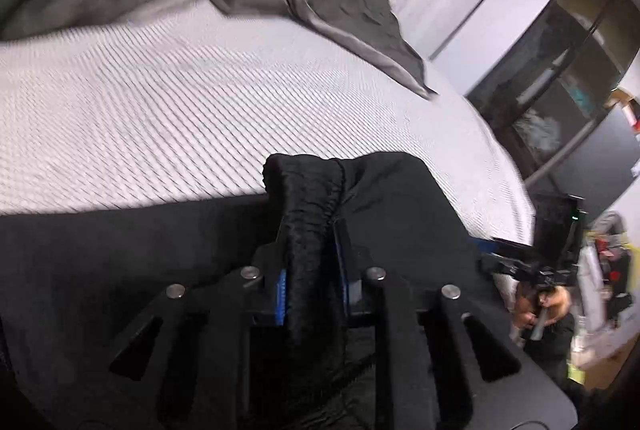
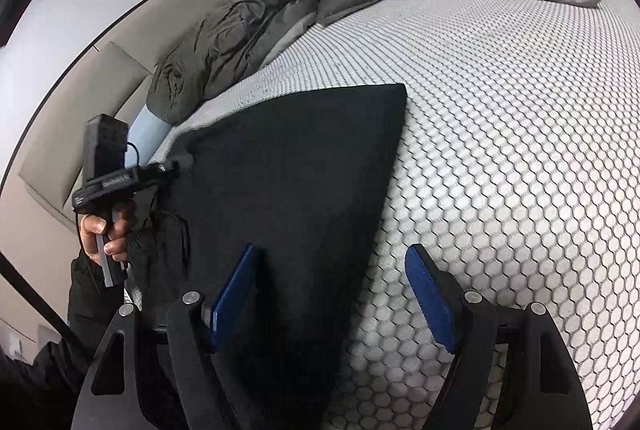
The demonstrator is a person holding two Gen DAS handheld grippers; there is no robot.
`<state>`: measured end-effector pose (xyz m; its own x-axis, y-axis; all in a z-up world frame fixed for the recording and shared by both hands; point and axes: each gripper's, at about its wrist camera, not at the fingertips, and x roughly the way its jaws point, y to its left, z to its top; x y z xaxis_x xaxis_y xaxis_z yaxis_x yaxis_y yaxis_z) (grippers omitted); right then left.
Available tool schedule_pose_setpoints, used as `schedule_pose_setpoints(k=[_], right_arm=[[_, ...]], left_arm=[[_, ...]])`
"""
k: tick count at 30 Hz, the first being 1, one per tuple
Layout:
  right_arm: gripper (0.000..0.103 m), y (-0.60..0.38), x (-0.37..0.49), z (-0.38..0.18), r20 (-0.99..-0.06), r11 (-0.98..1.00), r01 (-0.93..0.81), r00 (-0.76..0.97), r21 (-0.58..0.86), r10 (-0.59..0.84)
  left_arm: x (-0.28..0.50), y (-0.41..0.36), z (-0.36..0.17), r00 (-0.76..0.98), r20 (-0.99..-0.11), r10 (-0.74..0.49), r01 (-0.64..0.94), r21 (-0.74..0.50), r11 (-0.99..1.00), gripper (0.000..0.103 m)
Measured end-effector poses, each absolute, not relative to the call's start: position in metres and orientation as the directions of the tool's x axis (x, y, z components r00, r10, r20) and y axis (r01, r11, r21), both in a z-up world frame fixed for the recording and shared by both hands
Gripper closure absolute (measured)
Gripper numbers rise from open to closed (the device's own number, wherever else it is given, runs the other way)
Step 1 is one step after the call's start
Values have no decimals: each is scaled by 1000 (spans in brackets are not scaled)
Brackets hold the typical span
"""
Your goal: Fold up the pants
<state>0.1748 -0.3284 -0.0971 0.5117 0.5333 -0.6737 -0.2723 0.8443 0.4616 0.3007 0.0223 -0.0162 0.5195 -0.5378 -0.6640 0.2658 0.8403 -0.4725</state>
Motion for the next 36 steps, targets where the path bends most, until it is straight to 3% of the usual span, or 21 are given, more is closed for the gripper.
schedule_pose_setpoints(k=[1, 3, 4, 5, 9, 13, 16, 19, 24, 28, 29, 30, 32, 36], right_arm=[[25, -326, 176, -97, -672, 843, -275, 512, 462, 535], [25, -322, 177, -98, -673, 845, -279, 512, 456, 533], [25, -321, 178, -99, -675, 845, -279, 510, 457, 533], [25, -320, 177, -100, -681, 848, -272, 508, 455, 528], [25, -321, 161, -97, -682, 852, -260, 513, 455, 521], [25, -325, 125, -94, -648, 823, -265, 516, 502, 561], [27, -317, 102, -104, -645, 800, -277, 480, 532, 594], [81, -304, 92, -112, -672, 820, -289, 472, 494, 571], [88, -300, 75, -101, -650, 814, -321, 490, 485, 581], [87, -297, 64, -127, -726, 835, -323, 415, 446, 548], [83, -297, 62, -125, -721, 833, -330, 420, 444, 551], [77, -298, 58, -115, -702, 829, -351, 443, 436, 557], [29, -308, 50, -95, -644, 824, -365, 514, 434, 567], [28, -321, 61, -84, -600, 828, -323, 574, 459, 557]], left_arm=[[303, 22, -16, 539, -689, -484, 246, -421, 873, 85], [311, 21, -30, 515, -771, -375, 172, -335, 926, 67], [315, 23, -34, 502, -788, -355, 143, -330, 933, 51], [316, 25, -35, 500, -793, -348, 119, -335, 935, 43], [295, 32, -7, 550, -776, -309, 118, -294, 949, 27], [248, 31, 26, 627, -707, -326, 161, -292, 943, 1], [212, 4, 29, 656, -690, -307, 195, -238, 951, 1], [189, -32, 5, 621, -705, -343, 271, -217, 938, 1], [186, -62, -21, 565, -771, -293, 307, -134, 942, 1], [186, -52, -21, 578, -770, -272, 252, -148, 956, 1], [186, -52, -18, 583, -765, -273, 250, -151, 956, 1], [181, -54, -14, 592, -752, -288, 266, -155, 951, 1], [171, -59, -4, 605, -725, -329, 323, -154, 934, 1], [149, -131, -2, 583, -691, -428, 484, -128, 866, 1]])
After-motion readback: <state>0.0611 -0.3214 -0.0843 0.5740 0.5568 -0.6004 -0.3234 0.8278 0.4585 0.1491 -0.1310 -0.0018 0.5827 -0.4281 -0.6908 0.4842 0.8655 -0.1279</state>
